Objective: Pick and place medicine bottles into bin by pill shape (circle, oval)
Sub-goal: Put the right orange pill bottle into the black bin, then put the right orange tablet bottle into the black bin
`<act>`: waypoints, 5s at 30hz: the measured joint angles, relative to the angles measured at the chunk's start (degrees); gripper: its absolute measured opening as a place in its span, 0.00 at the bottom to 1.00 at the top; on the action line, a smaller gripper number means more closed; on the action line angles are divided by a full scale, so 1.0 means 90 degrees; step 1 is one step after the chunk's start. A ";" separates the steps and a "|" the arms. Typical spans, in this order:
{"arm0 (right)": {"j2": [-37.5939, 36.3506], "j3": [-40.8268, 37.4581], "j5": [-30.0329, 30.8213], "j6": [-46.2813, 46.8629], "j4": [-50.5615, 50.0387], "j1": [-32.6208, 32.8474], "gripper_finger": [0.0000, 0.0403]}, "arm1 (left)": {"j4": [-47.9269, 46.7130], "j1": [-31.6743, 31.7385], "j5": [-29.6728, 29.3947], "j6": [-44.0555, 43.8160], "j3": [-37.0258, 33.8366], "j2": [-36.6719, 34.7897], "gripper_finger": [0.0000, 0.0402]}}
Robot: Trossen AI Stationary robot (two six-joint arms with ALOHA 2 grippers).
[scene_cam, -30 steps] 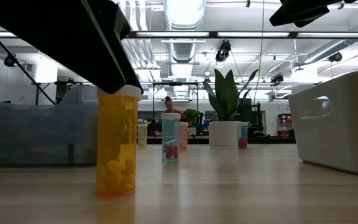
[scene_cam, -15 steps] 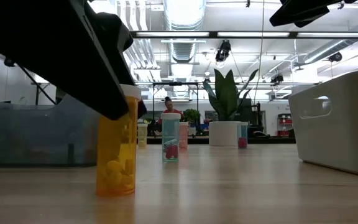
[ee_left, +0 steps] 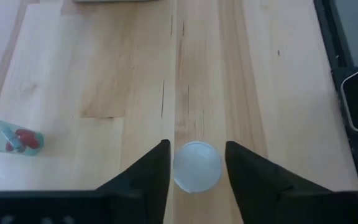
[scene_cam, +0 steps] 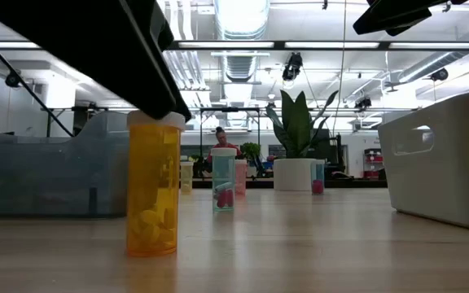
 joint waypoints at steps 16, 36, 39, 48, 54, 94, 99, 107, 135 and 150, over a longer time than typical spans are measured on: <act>0.0000 0.0000 0.0001 0.0000 0.0000 0.0000 0.33 | 0.0000 0.0000 0.0102 0.0000 0.0002 -0.0010 0.25; 0.0000 0.0000 -0.0001 0.0000 0.0000 0.0000 0.33 | -0.0020 -0.0015 0.0148 0.0067 0.0098 -0.0019 0.42; 0.0000 0.0000 -0.0001 0.0000 0.0000 0.0000 0.33 | -0.0028 -0.0022 0.0229 0.0164 0.0124 -0.0057 0.42; 0.0000 0.0000 -0.0001 0.0001 0.0000 0.0002 0.33 | -0.0365 -0.0044 0.0381 0.0170 0.0115 -0.0277 0.42; 0.0000 0.0000 -0.0004 0.0002 0.0000 0.0002 0.33 | -0.0333 -0.0044 0.0354 0.0201 -0.0072 -0.0247 0.42; 0.0000 0.0000 -0.0001 0.0000 -0.0002 0.0002 0.33 | 0.0382 -0.0044 0.0260 0.0323 -0.0468 -0.0233 0.26; 0.0000 0.0000 -0.0001 0.0000 -0.0001 0.0002 0.33 | 0.0354 -0.0044 0.0265 0.0329 -0.0345 -0.0351 0.26; 0.0000 0.0000 -0.0001 0.0015 -0.0024 0.0000 0.33 | -0.0035 -0.0093 0.0253 0.0501 -0.0333 -0.1144 0.26; 0.0000 0.0000 0.0001 0.0006 -0.0002 0.0000 0.33 | -0.1708 -0.0148 -0.0922 -0.1904 -0.3222 -0.4005 0.26; 0.0000 0.0000 0.0001 0.0002 -0.0007 0.0000 0.33 | -0.0750 0.0086 -0.1073 -0.2030 -0.4084 -0.3708 0.26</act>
